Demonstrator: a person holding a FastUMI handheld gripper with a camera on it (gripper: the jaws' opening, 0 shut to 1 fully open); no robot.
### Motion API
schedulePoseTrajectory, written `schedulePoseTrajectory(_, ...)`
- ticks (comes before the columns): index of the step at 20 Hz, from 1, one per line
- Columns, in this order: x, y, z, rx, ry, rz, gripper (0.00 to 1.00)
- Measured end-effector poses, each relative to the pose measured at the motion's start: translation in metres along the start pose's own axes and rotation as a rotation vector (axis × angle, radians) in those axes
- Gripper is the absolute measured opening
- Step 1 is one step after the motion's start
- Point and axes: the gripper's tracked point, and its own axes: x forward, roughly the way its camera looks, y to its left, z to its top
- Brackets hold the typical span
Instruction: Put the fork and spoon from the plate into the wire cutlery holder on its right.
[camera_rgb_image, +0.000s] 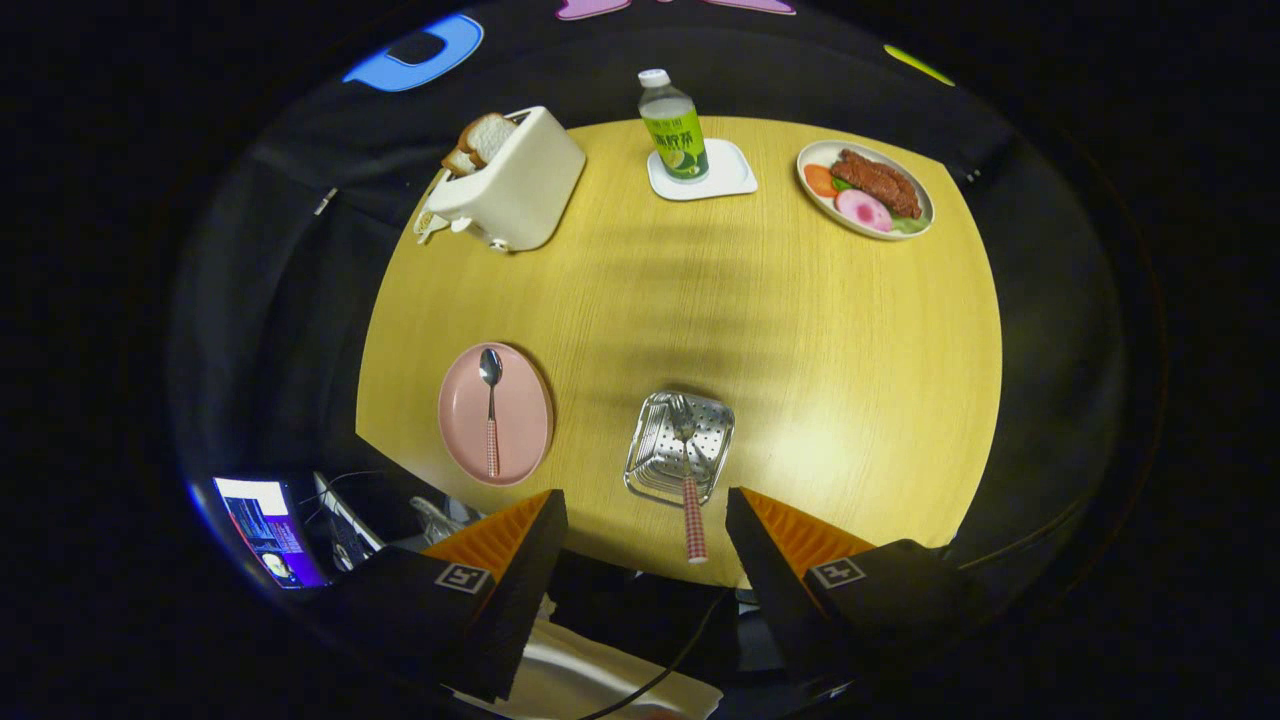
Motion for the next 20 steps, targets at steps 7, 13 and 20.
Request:
schedulePoseTrajectory(7,-0.023,0.017,0.002,-0.094,-0.283,-0.096,1.0)
schedulePoseTrajectory(13,-0.022,0.053,0.002,-0.206,-0.497,-0.189,1.0)
schedulePoseTrajectory(20,0.05,0.154,-0.018,-0.233,-0.395,-0.025,1.0)
